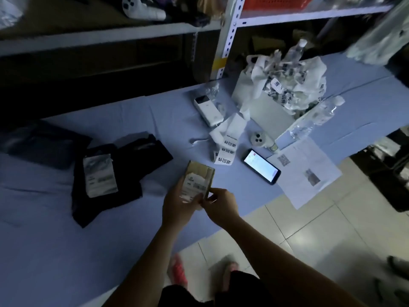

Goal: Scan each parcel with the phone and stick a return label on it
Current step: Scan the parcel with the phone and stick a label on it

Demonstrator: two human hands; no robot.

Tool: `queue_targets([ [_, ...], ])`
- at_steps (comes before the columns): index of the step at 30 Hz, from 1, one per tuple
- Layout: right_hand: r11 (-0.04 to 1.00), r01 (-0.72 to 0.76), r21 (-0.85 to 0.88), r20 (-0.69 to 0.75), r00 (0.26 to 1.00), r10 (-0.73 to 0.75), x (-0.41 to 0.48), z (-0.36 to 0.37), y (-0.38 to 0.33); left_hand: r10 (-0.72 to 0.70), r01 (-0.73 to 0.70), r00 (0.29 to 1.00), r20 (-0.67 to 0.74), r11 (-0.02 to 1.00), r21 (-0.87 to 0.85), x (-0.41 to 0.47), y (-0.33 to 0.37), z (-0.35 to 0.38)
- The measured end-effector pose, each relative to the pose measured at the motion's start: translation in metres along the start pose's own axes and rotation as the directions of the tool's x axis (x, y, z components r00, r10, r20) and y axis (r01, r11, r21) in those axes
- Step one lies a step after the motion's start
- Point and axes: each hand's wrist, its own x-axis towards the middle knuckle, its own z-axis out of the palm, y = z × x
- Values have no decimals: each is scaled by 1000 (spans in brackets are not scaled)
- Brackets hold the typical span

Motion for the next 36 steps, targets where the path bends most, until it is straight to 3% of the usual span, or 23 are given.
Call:
queue_targets([
  [3, 996, 67, -62, -29, 997, -69, 39, -35, 14, -115, 116, 992, -51, 993, 19, 13, 1, -1],
  [8, 936, 177, -304, -117, 968, -221, 113, -98, 50, -106, 107, 993, -42, 994, 23, 15, 6, 0],
  [11, 874, 241, -423, -40, 958, -283, 141, -113, 72, -75, 83, 989, -125, 995, 63, 4, 15, 11],
  [15, 792, 236, -563, 101, 971, -218, 162, -131, 105, -168, 175, 951, -261, 985, 4, -26, 26, 44],
  [21, 845, 273, -460, 222, 957, -188, 182, -152, 137, -298, 249, 878, -374, 953, -174, -55, 47, 99],
  [30, 870, 300, -391, 228, 947, -224, 189, -158, 132, -231, 260, 829, -510, 965, -14, -57, 64, 113],
  [33, 939, 214, -267, 183, 969, -169, 184, -162, 125, -230, 263, 788, -571, 964, -25, -51, 58, 104],
  [36, 961, 275, 3, 185, 945, -271, 168, -168, 113, -215, 279, 761, -612, 960, 9, -44, 54, 87],
])
